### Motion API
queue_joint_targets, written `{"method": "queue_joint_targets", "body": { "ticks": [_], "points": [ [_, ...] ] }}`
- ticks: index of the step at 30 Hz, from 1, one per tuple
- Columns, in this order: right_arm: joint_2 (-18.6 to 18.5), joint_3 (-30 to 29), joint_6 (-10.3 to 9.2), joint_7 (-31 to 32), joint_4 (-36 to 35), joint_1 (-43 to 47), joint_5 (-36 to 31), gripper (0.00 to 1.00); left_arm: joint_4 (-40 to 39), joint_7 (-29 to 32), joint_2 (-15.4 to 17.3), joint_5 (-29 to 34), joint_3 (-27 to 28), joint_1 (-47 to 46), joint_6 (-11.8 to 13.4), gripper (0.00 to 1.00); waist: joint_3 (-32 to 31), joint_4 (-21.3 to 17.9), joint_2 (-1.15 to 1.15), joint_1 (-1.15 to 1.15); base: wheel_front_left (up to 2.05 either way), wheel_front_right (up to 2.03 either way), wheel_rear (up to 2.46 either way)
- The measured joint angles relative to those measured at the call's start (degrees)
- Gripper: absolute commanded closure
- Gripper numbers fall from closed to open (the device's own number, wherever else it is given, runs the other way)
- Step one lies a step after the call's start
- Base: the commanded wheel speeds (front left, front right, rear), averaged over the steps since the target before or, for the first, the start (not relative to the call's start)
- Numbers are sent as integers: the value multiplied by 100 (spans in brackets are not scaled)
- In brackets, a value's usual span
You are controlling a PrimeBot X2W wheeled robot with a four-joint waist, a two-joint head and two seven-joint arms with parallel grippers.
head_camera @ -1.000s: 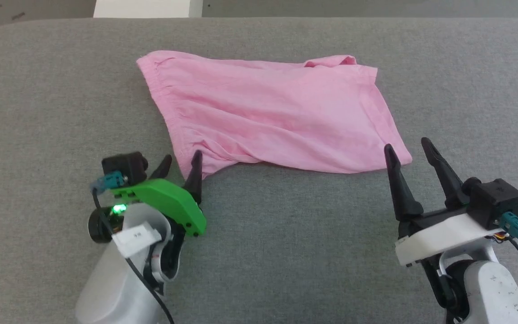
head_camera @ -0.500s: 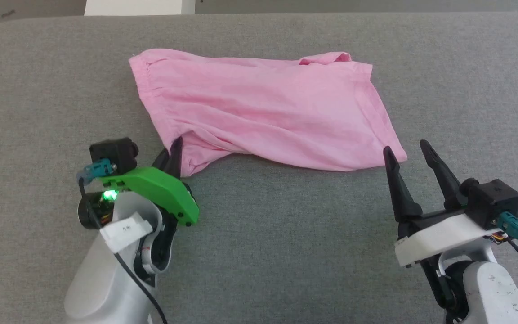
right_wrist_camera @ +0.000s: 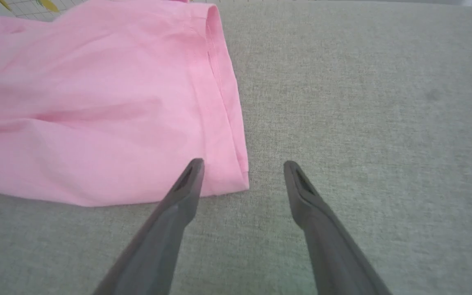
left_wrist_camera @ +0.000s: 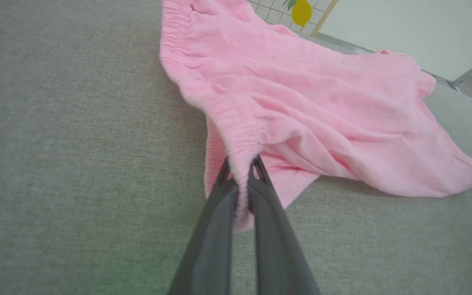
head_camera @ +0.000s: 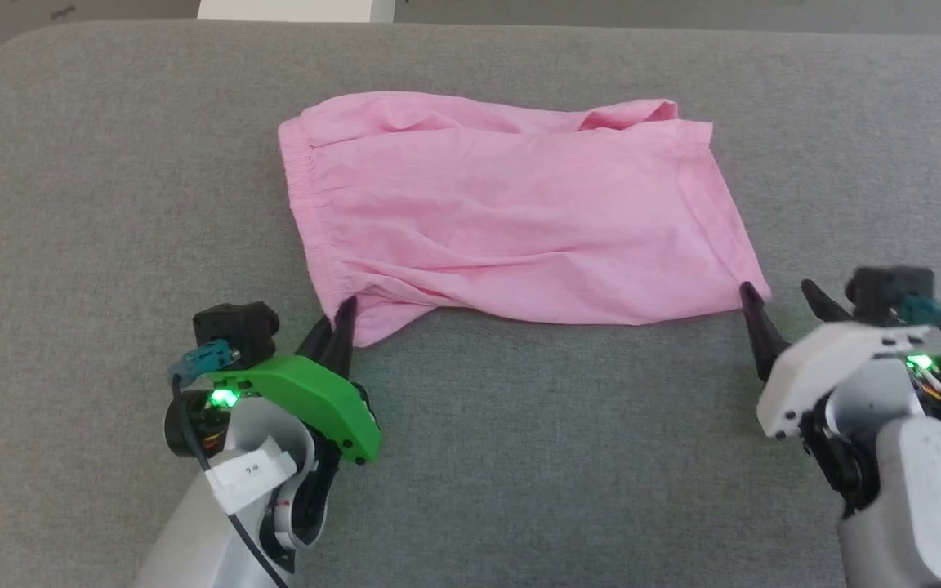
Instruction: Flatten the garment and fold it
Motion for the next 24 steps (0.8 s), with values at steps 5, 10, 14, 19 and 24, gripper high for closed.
{"method": "queue_joint_targets", "body": {
  "ticks": [5, 10, 14, 19, 24],
  "points": [
    [-3, 42, 0, 935, 468, -449, -303, 25, 37, 19, 45, 49, -153, -1, -71, 100, 107, 109, 0, 0, 0, 0, 0],
    [-9, 160, 1, 1281, 404, -592, -349, 100, 69, 23, 118, 64, -182, 0, -111, 100, 150, 153, 0, 0, 0, 0, 0],
    [9, 103, 1, 1277, 147, -500, -250, 100, 2, -79, 178, 63, -146, 18, -138, 100, 90, 147, 0, 0, 0, 0, 0],
    [7, 15, 1, 1248, -833, -236, -11, 100, -679, -101, 427, -87, -77, 135, -477, 100, -67, 101, 0, 0, 0, 0, 0],
    [-90, 40, 1, 1711, -2094, -168, 74, 100, -1669, 390, 864, -268, 10, 81, -739, 100, -191, 11, 0, 0, 0, 0, 0]
  ]
}}
